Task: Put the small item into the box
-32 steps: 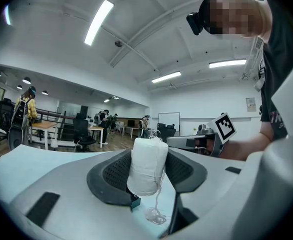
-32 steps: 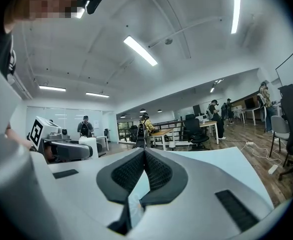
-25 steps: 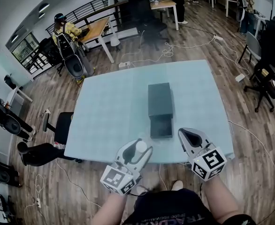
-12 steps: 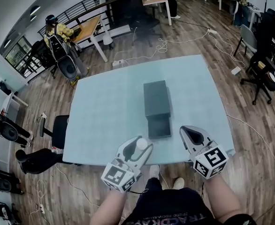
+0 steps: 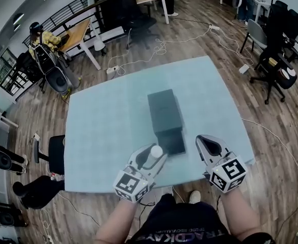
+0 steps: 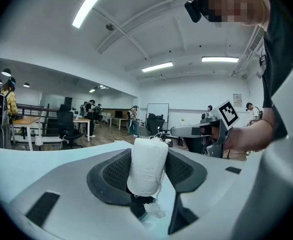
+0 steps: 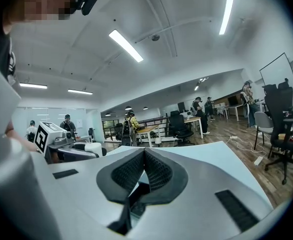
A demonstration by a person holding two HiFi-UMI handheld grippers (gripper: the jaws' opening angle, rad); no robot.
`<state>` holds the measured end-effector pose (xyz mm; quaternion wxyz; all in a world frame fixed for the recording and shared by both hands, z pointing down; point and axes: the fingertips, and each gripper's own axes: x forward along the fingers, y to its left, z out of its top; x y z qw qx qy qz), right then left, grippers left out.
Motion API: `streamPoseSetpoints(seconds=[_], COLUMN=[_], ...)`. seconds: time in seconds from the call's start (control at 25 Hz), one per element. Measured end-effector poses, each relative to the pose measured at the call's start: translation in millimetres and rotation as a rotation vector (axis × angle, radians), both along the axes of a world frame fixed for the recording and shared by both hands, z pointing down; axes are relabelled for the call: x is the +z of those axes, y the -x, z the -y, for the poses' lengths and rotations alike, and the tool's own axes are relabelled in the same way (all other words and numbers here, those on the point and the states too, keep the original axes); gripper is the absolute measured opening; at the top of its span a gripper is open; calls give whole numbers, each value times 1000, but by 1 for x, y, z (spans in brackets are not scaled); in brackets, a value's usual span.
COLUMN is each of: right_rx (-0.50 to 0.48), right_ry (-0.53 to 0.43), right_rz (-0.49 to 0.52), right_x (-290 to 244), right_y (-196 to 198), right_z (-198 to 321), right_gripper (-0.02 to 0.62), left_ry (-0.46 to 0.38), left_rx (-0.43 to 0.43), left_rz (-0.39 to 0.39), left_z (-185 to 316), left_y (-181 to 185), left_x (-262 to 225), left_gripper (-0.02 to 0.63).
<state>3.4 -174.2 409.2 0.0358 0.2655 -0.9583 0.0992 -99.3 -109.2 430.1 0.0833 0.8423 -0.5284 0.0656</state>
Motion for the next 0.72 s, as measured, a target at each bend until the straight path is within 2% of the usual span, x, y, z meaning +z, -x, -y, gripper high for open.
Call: streamPoseSetpoints(seconds=[0.36,0.72], right_rx=[58,120], right_ry=[79,143], right_rz=[-66,-88], right_x=[41,72], right_y=[20,30], right_z=[26,39], right_gripper=[18,18], left_ry=[103,199], left_rx=[94,174], left_rz=[46,86], left_z=[49,79], left_y=[14,18], left_x=[57,111], left_gripper=[218,218])
